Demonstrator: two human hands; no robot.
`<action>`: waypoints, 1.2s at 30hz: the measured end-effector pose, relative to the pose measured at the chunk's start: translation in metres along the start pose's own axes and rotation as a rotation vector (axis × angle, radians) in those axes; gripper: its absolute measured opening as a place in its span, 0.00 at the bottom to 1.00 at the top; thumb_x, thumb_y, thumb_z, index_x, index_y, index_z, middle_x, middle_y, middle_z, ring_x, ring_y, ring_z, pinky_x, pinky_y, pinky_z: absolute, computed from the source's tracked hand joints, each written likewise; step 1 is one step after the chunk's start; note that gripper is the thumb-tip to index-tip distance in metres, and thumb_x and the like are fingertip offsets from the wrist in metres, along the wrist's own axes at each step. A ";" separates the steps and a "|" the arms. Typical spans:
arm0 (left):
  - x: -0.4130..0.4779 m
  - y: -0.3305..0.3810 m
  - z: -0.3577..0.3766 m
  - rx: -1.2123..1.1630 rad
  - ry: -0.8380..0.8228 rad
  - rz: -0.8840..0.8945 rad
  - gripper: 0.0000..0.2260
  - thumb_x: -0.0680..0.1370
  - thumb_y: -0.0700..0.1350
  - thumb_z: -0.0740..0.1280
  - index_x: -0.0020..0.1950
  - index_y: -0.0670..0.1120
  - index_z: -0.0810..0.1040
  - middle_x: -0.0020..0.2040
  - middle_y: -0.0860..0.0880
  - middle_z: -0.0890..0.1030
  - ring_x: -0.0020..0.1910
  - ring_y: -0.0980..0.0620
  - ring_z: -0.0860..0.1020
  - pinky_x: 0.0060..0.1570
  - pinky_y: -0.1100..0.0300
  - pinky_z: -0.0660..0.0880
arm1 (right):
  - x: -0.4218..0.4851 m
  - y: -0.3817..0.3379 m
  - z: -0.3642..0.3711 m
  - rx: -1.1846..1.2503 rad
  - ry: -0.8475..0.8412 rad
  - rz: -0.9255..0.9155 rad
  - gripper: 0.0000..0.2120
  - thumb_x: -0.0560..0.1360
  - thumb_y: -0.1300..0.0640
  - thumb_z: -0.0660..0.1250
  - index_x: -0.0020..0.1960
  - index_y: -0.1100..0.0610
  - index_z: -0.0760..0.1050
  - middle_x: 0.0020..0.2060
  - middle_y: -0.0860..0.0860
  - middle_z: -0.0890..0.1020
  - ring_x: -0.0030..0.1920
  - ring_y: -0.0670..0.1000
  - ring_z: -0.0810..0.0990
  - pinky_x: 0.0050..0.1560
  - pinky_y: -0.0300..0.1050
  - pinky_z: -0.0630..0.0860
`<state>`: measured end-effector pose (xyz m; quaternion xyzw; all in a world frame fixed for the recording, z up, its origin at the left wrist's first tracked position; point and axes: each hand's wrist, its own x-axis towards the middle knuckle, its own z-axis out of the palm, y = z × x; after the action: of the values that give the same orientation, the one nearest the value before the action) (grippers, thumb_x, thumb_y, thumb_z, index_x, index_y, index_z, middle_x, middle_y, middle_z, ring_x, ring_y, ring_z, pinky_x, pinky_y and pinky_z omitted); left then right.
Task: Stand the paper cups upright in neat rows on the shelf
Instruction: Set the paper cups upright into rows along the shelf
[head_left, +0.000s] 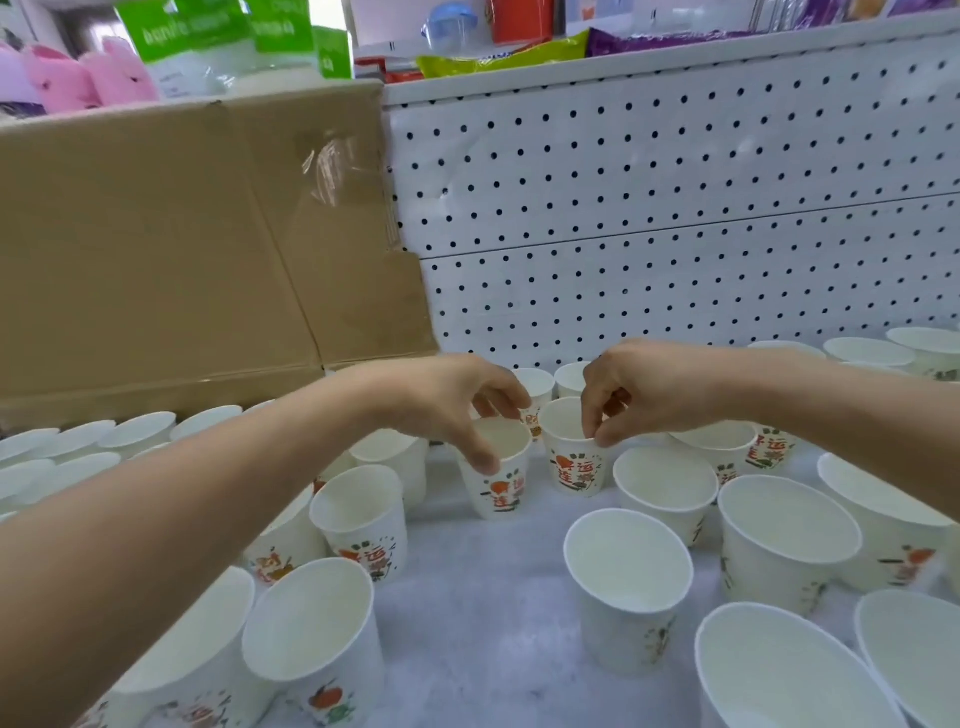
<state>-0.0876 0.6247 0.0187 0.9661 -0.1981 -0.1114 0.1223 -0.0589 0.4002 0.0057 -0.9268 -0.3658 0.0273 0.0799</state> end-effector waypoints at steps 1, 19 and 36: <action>-0.002 -0.005 -0.001 -0.020 -0.005 0.005 0.32 0.67 0.44 0.78 0.69 0.55 0.71 0.59 0.61 0.77 0.60 0.63 0.74 0.54 0.70 0.70 | 0.001 -0.002 0.000 -0.011 0.002 -0.004 0.05 0.71 0.54 0.73 0.42 0.44 0.82 0.37 0.45 0.78 0.39 0.46 0.77 0.42 0.44 0.74; -0.012 -0.027 0.010 0.099 0.218 -0.120 0.27 0.66 0.60 0.75 0.62 0.55 0.72 0.52 0.59 0.77 0.50 0.58 0.76 0.51 0.56 0.76 | 0.016 -0.009 0.014 -0.030 0.068 -0.041 0.02 0.73 0.51 0.72 0.45 0.45 0.83 0.46 0.43 0.77 0.42 0.40 0.74 0.44 0.41 0.74; -0.058 0.014 0.020 -0.066 0.329 0.062 0.22 0.68 0.64 0.71 0.58 0.58 0.76 0.53 0.63 0.78 0.54 0.66 0.74 0.53 0.63 0.71 | -0.036 -0.012 -0.021 0.136 0.002 0.000 0.20 0.69 0.42 0.74 0.60 0.38 0.77 0.52 0.38 0.78 0.53 0.38 0.76 0.51 0.39 0.73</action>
<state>-0.1499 0.6317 0.0132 0.9602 -0.2015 0.0459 0.1881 -0.0909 0.3810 0.0286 -0.9193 -0.3631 0.0510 0.1431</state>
